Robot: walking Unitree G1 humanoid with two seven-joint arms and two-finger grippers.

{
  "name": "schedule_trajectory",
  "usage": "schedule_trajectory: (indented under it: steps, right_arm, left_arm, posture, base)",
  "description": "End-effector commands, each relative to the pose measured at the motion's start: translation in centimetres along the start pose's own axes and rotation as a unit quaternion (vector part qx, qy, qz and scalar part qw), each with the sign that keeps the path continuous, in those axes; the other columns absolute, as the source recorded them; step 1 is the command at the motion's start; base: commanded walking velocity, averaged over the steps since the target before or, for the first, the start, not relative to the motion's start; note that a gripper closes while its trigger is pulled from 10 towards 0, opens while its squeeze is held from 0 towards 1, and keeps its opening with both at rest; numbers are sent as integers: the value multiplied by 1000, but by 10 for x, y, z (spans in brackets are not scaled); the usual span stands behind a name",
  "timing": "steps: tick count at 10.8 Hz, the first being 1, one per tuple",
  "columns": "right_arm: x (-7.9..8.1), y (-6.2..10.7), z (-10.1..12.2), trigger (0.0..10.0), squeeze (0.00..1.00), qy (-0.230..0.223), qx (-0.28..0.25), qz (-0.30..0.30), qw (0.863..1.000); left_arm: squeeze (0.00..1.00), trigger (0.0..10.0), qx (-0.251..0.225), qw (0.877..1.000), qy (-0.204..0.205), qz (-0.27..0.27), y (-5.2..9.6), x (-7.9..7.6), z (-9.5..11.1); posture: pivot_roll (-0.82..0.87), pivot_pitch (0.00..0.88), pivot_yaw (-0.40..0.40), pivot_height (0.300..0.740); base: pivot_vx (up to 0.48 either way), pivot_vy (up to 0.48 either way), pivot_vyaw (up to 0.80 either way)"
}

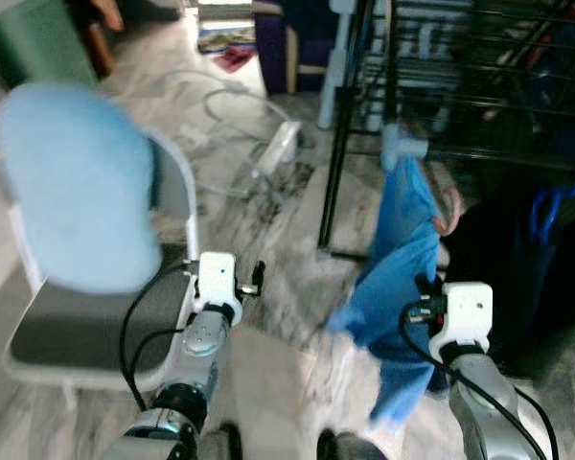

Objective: Hang hanger

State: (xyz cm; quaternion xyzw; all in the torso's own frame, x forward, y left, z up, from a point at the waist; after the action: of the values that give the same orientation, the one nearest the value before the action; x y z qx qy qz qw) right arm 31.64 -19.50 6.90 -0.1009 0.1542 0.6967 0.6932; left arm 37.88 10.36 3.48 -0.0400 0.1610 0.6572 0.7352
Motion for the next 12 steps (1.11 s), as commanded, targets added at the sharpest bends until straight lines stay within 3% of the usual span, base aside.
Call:
schedule_trajectory:
  steps: [1, 4, 5, 7, 9, 12]
  right_arm:
    - [0, 0, 3, 10000, 0, -3, -5, -2, 1000]
    - [4, -1, 3, 10000, 0, -6, -4, -1, 1000]
    - [2, -1, 5, 10000, 0, -4, -7, -4, 1000]
    - [-4, -1, 10, 10000, 0, -1, -17, -13, 1000]
    - [-6, -2, 14, 10000, 0, 2, -24, -15, 1000]
    - [2, -6, 21, 10000, 0, 6, -34, -3, 999]
  left_arm:
    - [0, 10000, 10, 1000, -4, 6, 2, 2, -6]
    - [0, 10000, 9, 1000, -9, 0, 1, 1, -4]
    - [0, 10000, -12, 999, -28, -16, -1, -6, 5]
    - [0, 10000, -101, 991, -62, -62, -3, -21, 52]
    - [0, 10000, -152, 984, -67, -72, 7, -16, 82]
    - [0, 10000, -153, 984, -48, -82, 23, -15, 80]
  posture:
    - [-218, 115, 18, 740]
    - [-218, 115, 28, 740]
    - [-220, 112, 27, 740]
    - [-219, 111, 26, 740]
    - [-196, 115, 24, 740]
    - [-171, 120, 18, 740]
  base:
    - [-386, 0, 0]
    - [-380, 0, 0]
    - [-379, 0, 0]
    - [-352, 0, 0]
    - [-306, 0, 0]
    - [-100, 0, 0]
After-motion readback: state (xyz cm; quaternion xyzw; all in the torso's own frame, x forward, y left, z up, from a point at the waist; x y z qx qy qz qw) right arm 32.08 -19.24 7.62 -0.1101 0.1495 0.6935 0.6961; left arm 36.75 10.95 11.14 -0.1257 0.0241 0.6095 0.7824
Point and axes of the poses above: a point about 5 cm out from each wrist's last joint towards the gripper, its own y axis pointing back from the gripper into the wrist, its own z axis along the axis of the wrist's last joint, x = y × z, the point moved 6 cm from there along -y, pointing out of the wrist towards the gripper, and after that the axes turned 15 degrees about y, right-handed, at the moved point
